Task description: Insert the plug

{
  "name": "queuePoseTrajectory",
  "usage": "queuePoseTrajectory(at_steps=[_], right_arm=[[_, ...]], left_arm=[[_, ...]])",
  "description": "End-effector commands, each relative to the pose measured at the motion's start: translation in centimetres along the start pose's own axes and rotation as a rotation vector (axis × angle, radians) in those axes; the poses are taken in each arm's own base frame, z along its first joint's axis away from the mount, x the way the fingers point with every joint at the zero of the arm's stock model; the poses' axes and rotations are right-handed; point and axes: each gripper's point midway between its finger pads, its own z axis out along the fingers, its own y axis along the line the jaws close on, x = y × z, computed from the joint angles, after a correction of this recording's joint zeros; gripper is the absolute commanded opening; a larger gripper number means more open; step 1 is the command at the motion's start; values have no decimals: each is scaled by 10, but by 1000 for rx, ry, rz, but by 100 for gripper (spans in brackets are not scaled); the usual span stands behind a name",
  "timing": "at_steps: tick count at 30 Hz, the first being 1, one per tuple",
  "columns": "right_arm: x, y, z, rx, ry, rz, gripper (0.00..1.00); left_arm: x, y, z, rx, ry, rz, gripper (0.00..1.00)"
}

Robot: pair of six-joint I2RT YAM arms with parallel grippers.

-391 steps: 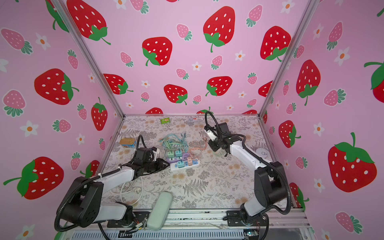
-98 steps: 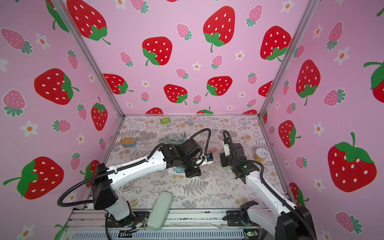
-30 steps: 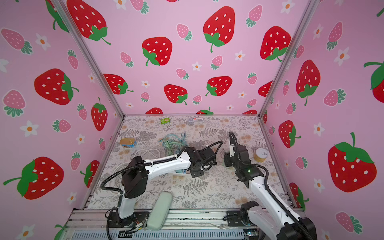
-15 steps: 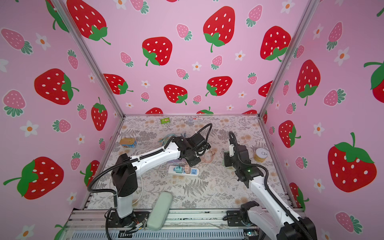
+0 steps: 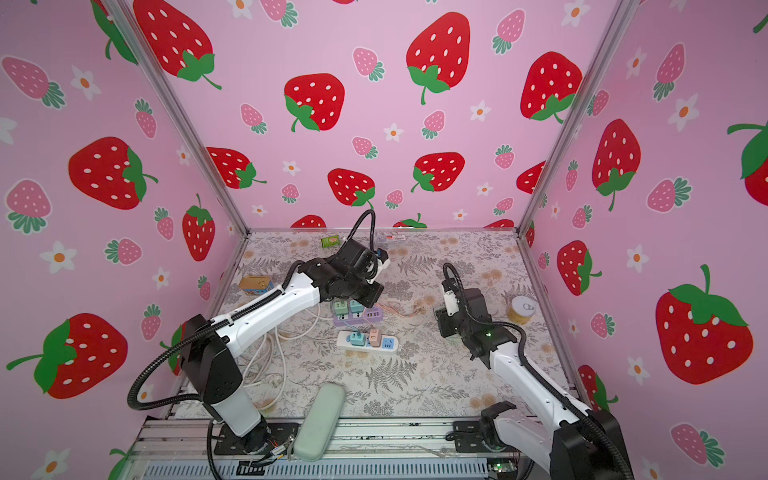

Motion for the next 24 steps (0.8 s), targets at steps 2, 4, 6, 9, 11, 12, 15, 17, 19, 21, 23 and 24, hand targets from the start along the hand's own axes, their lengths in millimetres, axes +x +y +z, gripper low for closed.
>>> queuePoseTrajectory(at_steps=[2,4,6,9,11,12,15,17,19,21,23,24], right_arm=[[-22,37,1,-120,-17,-154,15],[-22,56,5,-189,3,-224,16],[-21,70,11,-241,28,-282,17],[-15,84,21,-300,87,-339,17],[-11,93,26,-344,117,-369,17],[-10,97,29,-362,129,-383,18],[-4,110,36,-418,164,-420,18],[2,115,41,-440,193,-436,19],[7,119,44,-451,217,-445,19],[10,122,46,-464,230,-442,19],[12,128,44,-488,232,-443,19],[12,131,42,-501,232,-445,19]], left_arm=[[-12,4,-11,75,-97,-176,0],[-8,11,-10,75,-100,-235,0],[-4,17,-9,69,-108,-277,0],[4,27,-8,40,-114,-333,0],[8,34,-8,18,-113,-362,0],[11,36,-7,11,-109,-372,0],[19,40,-3,0,-89,-387,0],[23,40,-1,6,-76,-389,0],[25,37,0,25,-70,-389,2],[26,35,-3,40,-75,-390,9],[24,35,-7,54,-83,-394,16],[23,34,-10,66,-87,-396,19]])
